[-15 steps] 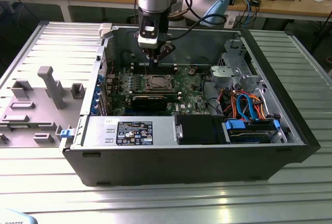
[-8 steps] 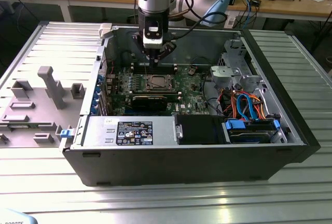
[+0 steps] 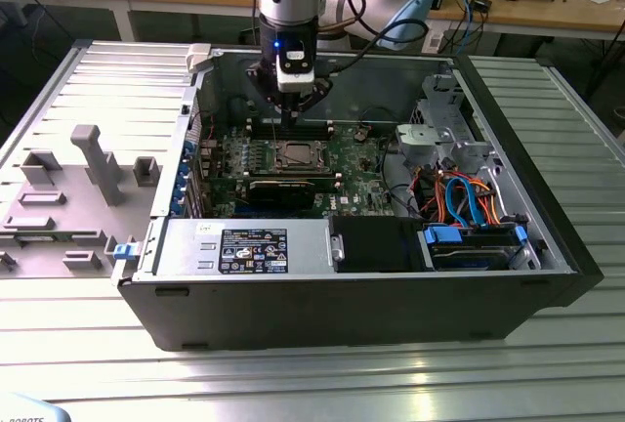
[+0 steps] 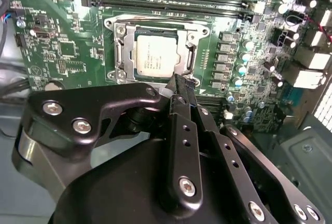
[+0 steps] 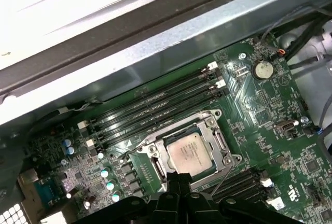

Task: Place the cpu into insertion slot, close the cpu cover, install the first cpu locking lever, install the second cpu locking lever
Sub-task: 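Install the first cpu locking lever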

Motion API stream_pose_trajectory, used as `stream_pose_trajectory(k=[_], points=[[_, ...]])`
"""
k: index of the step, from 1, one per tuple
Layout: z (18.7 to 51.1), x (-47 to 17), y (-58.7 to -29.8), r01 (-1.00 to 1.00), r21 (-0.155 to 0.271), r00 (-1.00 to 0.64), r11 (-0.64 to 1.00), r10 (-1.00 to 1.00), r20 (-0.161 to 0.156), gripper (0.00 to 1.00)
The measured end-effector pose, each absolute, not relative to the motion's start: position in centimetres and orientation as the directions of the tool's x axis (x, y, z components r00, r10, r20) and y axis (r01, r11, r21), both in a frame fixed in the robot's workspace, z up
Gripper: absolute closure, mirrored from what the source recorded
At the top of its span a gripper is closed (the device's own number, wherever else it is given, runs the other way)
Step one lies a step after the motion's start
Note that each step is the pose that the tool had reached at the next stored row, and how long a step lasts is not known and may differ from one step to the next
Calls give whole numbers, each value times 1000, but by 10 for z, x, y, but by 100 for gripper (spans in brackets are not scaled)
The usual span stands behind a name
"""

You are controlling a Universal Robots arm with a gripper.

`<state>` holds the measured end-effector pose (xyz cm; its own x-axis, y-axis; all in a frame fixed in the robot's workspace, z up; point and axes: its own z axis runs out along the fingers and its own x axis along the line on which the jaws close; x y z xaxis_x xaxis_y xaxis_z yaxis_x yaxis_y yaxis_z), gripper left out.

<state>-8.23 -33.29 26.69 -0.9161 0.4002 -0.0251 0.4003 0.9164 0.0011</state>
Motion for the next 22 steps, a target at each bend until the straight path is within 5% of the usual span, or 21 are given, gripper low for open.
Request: stream_pose_trajectory(k=[22], points=[[266,-84,-333,265,3,-964,964,265,-24,89]])
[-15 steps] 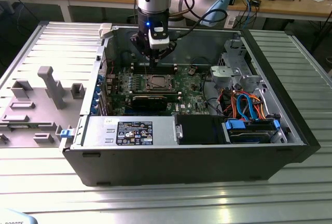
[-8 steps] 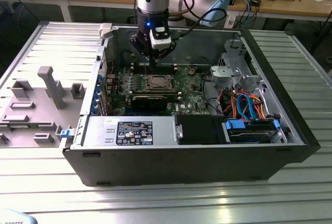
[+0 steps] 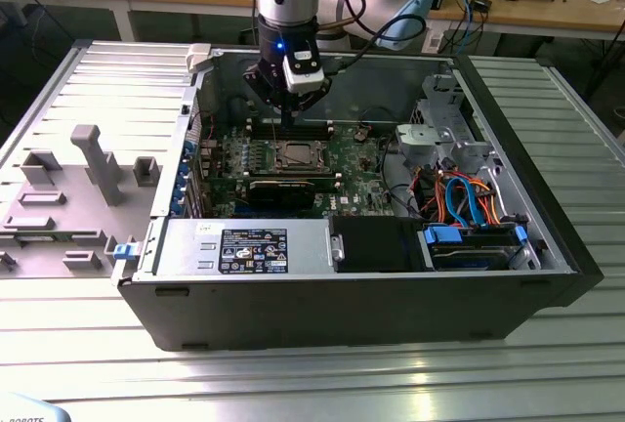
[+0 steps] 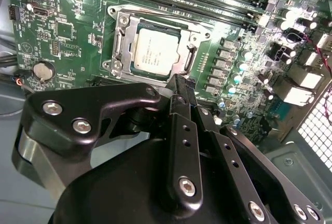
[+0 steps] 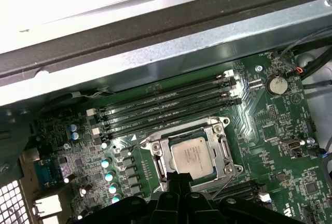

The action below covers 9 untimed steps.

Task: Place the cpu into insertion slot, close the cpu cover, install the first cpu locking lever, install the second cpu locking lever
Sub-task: 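Install the first cpu locking lever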

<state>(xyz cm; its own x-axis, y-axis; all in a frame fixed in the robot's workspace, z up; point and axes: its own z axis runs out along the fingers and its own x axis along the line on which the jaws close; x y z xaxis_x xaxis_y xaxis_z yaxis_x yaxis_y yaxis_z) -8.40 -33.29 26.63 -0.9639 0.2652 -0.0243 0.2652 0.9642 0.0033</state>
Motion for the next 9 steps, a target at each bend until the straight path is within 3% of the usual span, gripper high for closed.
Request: stream_pose_trajectory(k=[9], points=[[266,-84,-333,235,3,-972,972,235,-24,89]])
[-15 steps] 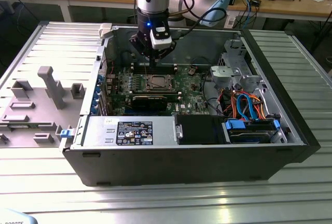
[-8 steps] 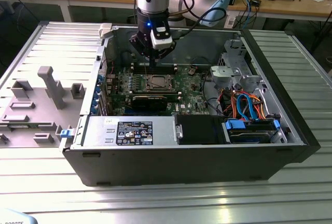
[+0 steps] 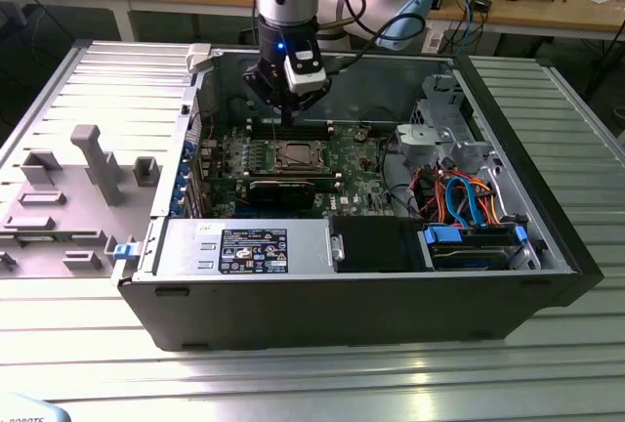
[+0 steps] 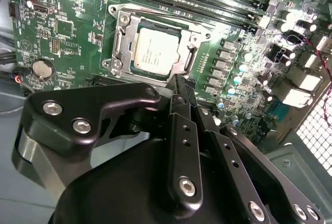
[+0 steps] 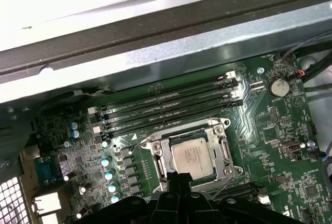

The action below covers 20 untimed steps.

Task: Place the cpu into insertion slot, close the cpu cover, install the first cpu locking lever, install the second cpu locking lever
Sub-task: 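Install the first cpu locking lever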

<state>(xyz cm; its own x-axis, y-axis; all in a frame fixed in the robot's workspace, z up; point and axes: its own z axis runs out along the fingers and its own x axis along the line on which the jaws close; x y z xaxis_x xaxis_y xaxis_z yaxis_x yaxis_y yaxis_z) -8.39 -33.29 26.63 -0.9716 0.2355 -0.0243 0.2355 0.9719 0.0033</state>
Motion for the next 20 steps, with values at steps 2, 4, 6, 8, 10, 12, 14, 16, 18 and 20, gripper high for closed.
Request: stream_pose_trajectory(k=[2,4,6,8,10,12,14,16,18,20], points=[[266,-84,-333,196,3,-980,981,196,-24,89],[266,-84,-333,143,3,-989,990,143,-24,89],[266,-84,-333,101,3,-995,995,101,-24,89],[266,-84,-333,72,3,-997,997,72,-24,89],[265,-87,-333,51,3,-998,999,51,-24,89],[264,-97,-333,50,4,-998,999,51,-24,89],[263,-104,-333,50,4,-998,999,50,-24,89],[263,-110,-333,48,4,-999,999,48,-24,89],[262,-115,-333,45,4,-999,999,45,-25,89],[262,-117,-333,44,4,-999,999,44,-24,89]])
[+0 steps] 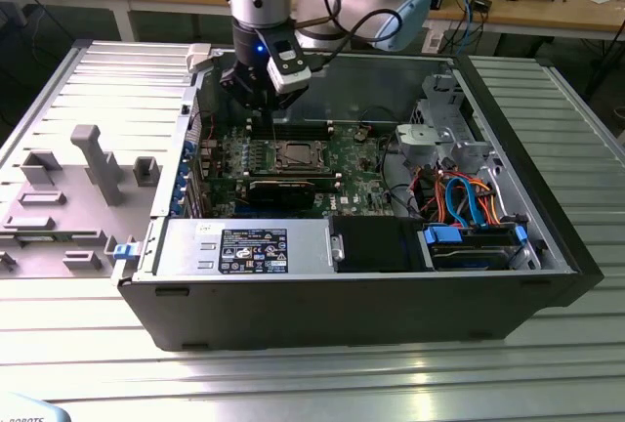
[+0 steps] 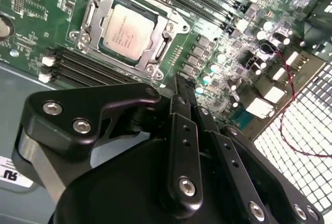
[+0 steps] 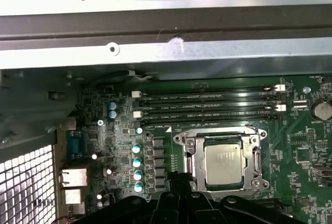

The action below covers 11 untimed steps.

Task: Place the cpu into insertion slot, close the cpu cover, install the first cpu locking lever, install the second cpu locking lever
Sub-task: 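Install the first cpu locking lever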

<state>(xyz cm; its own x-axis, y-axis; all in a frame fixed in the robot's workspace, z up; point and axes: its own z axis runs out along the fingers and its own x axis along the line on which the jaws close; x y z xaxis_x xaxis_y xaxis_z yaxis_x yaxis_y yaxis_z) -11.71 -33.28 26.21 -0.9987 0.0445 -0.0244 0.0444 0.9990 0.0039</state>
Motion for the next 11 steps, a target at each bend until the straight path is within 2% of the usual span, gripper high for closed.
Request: stream_pose_trajectory(k=[11], points=[[262,-123,-333,42,4,-999,999,42,-24,89]])
